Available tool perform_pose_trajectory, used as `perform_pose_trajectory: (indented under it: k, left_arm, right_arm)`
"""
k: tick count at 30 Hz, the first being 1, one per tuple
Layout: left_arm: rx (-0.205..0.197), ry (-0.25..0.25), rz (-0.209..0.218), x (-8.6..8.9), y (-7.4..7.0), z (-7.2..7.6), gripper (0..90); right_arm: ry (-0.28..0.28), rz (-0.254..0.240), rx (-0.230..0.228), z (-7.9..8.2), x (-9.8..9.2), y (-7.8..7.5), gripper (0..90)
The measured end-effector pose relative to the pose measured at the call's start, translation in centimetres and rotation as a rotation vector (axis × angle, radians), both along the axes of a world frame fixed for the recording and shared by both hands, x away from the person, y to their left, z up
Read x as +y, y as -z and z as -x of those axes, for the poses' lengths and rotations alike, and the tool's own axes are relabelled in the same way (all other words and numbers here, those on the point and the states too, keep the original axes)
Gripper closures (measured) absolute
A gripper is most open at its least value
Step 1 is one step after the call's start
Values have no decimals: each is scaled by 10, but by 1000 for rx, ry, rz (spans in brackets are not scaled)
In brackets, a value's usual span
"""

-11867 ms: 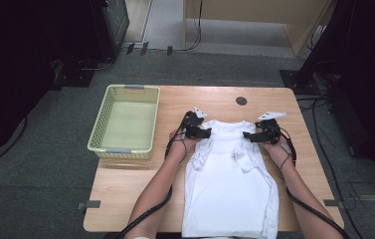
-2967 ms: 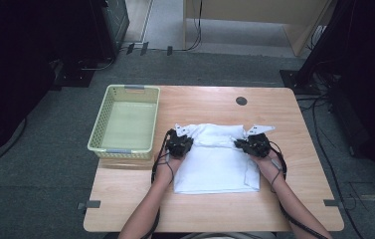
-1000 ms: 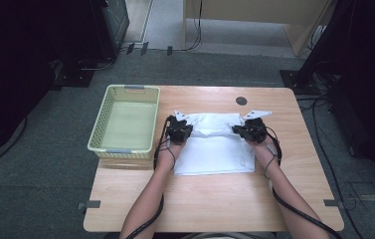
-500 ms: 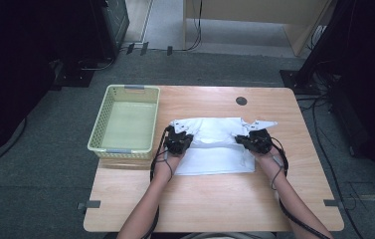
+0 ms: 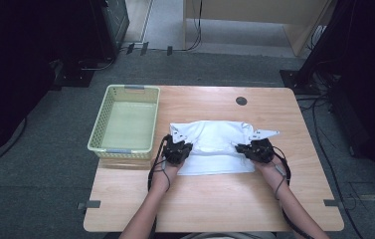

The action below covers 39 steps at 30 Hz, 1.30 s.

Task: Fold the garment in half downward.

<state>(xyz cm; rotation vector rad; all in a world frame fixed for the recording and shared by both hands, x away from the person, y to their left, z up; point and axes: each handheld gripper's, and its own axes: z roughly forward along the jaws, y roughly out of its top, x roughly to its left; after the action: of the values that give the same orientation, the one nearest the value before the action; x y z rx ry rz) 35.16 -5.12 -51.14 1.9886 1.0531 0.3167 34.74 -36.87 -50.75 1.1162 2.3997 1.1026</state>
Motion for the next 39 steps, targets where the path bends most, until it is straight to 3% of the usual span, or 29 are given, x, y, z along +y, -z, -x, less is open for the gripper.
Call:
perform_pose_trajectory:
  k: [7, 11, 32, 39]
  left_arm:
    - [23, 8, -4, 0, 3, 6, 853]
    - [19, 19, -29, -1, 3, 12, 829]
    - [45, 11, -7, 7, 5, 30, 787]
    - [33, 5, -21, 10, 6, 38, 739]
  right_arm:
    - [-1, -1, 20, 6, -1, 5, 806]
    - [-3, 4, 17, 10, -1, 5, 781]
    - [-1, -12, 11, 36, -4, 4, 720]
    - [1, 0, 8, 42, -2, 6, 692]
